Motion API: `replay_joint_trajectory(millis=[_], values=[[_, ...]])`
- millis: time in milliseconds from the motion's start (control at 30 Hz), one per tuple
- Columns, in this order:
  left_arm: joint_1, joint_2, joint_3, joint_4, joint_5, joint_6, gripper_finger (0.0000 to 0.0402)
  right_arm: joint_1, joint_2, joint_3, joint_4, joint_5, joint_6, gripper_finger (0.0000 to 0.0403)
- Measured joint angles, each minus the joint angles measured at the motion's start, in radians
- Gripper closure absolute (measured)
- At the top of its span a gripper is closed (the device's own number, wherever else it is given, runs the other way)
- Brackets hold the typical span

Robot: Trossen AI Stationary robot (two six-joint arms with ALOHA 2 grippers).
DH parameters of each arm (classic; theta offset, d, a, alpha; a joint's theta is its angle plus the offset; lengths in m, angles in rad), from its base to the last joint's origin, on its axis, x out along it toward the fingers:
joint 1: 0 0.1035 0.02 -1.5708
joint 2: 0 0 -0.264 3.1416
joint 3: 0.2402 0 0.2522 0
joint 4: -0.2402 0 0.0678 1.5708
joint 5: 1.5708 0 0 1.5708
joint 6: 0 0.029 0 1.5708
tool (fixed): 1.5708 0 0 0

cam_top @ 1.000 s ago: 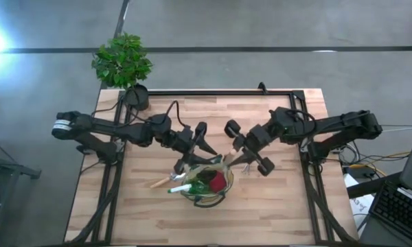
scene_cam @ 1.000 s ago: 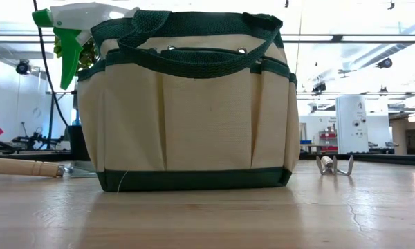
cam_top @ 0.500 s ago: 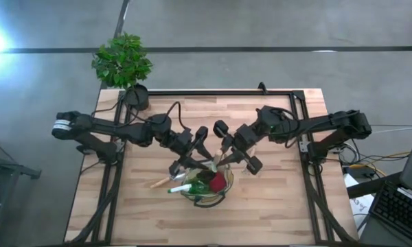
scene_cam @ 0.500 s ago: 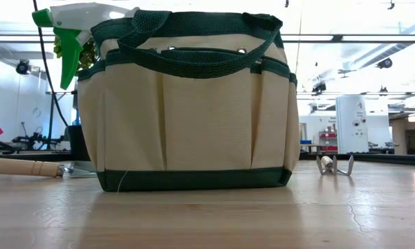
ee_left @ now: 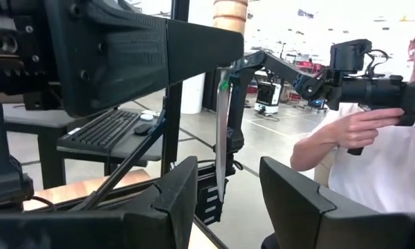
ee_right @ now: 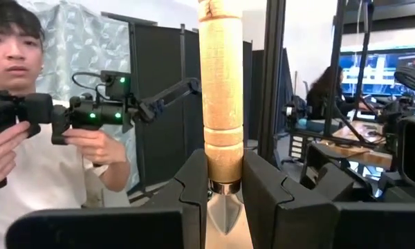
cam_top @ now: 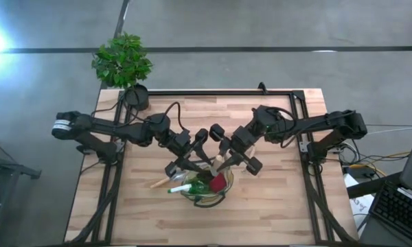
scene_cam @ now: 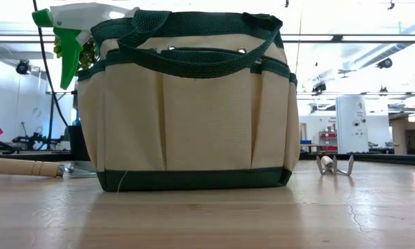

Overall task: Pick & Place Garden tools in Gardening bag
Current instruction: Put the right trowel into the gardening bag

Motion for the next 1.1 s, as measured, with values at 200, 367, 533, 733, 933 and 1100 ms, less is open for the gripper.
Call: replay_joint_trajectory(millis=[200,367,533,733,933,1100], values=[[0.000,0.000,-0.002,-0.001,-0.003,-0.019,0.0241,-0.012,-0.004,-0.004,-0.001,-0.060,0.063,0.0356],[0.003,-0.020,-0.002,-0.021,-0.016,-0.012,0.0241,-0.011,-0.031,-0.006,-0.052,-0.102,0.135,0.0356],[0.007,-0.109,-0.004,-0.195,-0.247,0.067,0.0241,0.064,-0.077,-0.032,-0.255,0.008,0.018,0.0356],[0.007,-0.201,-0.005,-0.385,-0.550,0.096,0.0241,0.221,-0.200,-0.182,-0.365,0.535,-0.139,0.0356],[0.007,-0.247,-0.006,-0.451,-0.633,0.096,0.0241,0.322,-0.302,-0.456,-0.117,0.862,-0.051,0.0356],[0.006,-0.256,-0.006,-0.484,-0.722,0.103,0.0241,0.411,-0.298,-0.657,0.201,1.134,0.000,0.0356]])
